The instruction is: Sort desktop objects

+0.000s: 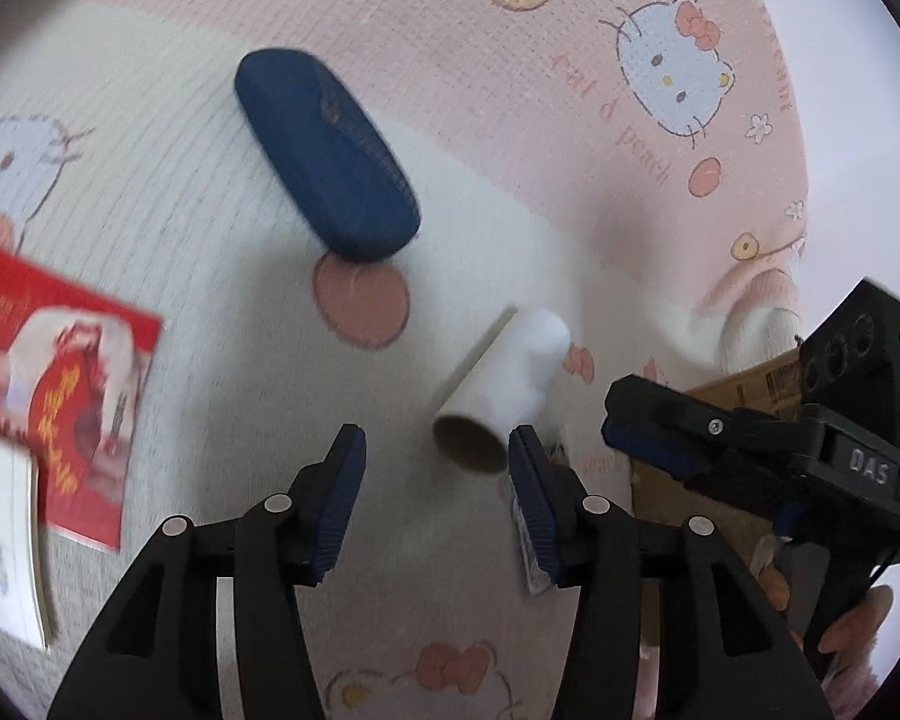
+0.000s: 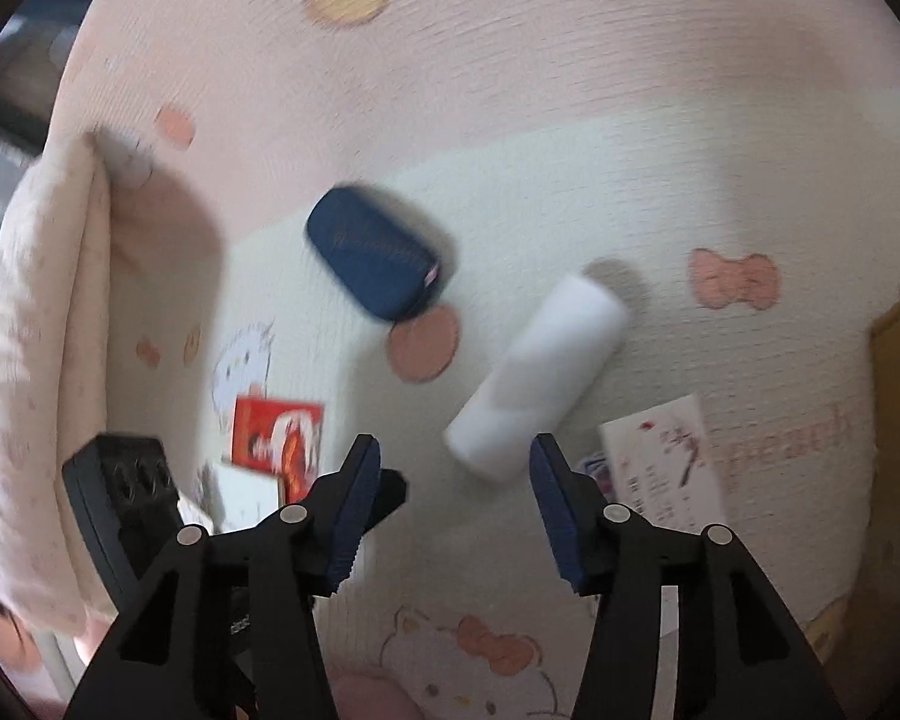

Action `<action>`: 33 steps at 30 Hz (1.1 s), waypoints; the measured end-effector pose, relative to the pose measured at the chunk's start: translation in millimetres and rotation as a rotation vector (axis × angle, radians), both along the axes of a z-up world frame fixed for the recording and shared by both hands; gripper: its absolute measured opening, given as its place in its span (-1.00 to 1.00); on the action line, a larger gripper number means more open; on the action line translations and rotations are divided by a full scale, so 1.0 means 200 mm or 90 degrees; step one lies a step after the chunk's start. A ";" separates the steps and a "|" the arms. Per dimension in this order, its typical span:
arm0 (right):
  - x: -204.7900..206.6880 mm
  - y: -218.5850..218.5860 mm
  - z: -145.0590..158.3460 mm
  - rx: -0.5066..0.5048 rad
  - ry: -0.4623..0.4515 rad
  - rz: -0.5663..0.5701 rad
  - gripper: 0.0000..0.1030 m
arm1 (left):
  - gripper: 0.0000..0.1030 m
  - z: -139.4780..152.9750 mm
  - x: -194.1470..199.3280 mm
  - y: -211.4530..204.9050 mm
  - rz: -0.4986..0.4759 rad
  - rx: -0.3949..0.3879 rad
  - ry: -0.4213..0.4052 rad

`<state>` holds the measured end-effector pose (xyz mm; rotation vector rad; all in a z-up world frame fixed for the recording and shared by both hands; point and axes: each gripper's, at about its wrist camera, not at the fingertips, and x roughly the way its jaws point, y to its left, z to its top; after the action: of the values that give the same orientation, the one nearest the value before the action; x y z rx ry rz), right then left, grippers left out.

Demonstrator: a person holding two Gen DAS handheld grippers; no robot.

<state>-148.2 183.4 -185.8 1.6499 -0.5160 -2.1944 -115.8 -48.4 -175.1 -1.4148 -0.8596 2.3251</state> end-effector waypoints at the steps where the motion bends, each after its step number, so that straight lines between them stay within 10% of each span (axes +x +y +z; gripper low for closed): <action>1: -0.01 0.03 -0.01 -0.008 -0.005 -0.016 -0.01 | 0.05 0.00 -0.02 0.01 -0.001 0.004 0.004; 13: -0.23 0.25 -0.19 -0.091 -0.059 -0.187 0.18 | 0.05 -0.12 -0.23 0.11 -0.018 0.060 -0.028; 17: -0.23 0.27 -0.28 -0.101 -0.084 -0.215 -0.26 | -0.07 -0.14 -0.21 0.12 -0.025 0.078 -0.031; 33: -0.02 -0.02 -0.29 -0.103 -0.103 -0.022 -0.35 | -0.37 -0.16 0.15 -0.04 0.013 0.112 -0.061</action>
<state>-152.0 178.5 -243.5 1.7501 -0.7500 -1.9939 -86.7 -56.0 -206.5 -1.4575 -1.0805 2.1510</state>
